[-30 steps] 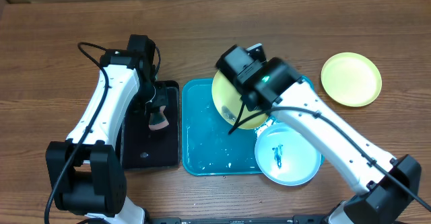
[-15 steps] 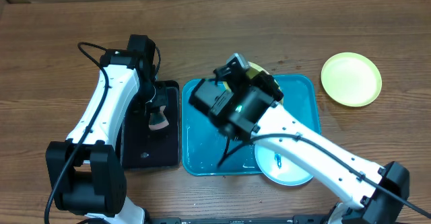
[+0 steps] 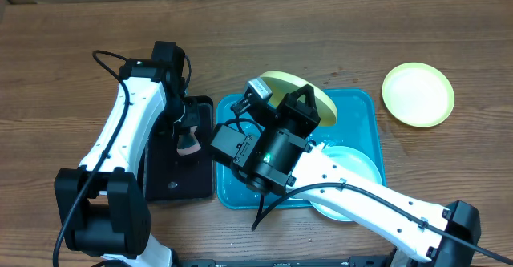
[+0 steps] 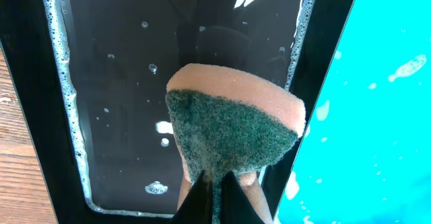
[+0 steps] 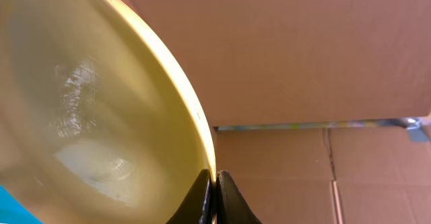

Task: Clean dirty plates on tray and stack at the side
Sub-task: 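Lift the yellow plate by its rim with the right gripper, then set the yellow plate onto the first yellow plate right of tray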

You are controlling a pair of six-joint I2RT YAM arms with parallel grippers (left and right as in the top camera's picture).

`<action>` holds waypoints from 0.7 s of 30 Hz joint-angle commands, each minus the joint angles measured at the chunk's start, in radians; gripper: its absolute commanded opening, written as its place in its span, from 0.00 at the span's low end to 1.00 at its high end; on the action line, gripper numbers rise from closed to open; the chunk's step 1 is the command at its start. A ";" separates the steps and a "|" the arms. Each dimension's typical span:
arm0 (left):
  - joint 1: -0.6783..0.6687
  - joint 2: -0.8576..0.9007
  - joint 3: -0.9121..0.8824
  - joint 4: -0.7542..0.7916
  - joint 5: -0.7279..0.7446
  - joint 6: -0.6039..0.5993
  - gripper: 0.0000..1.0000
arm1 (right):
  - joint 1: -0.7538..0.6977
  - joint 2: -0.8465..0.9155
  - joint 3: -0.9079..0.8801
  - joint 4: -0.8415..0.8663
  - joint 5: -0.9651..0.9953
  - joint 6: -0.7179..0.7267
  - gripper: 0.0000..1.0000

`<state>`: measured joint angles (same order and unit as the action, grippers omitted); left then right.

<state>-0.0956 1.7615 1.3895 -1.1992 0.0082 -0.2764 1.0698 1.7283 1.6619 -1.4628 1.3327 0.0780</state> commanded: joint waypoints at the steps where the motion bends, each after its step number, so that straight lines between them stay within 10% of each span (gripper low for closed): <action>1: 0.006 -0.008 -0.003 0.002 0.011 0.027 0.04 | 0.013 -0.022 0.007 0.002 0.055 -0.007 0.04; 7: 0.005 -0.008 -0.003 0.003 0.011 0.027 0.04 | -0.053 -0.018 0.007 0.073 -0.129 -0.003 0.04; 10: 0.005 -0.008 -0.003 -0.003 0.011 0.027 0.04 | -0.041 -0.021 0.008 -0.050 -0.004 0.227 0.04; 21: 0.005 -0.008 -0.003 0.003 0.011 0.027 0.05 | -0.134 -0.021 -0.008 -0.019 -0.536 0.414 0.04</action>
<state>-0.0956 1.7615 1.3888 -1.1961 0.0086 -0.2764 0.9676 1.7271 1.6596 -1.5105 0.9833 0.3763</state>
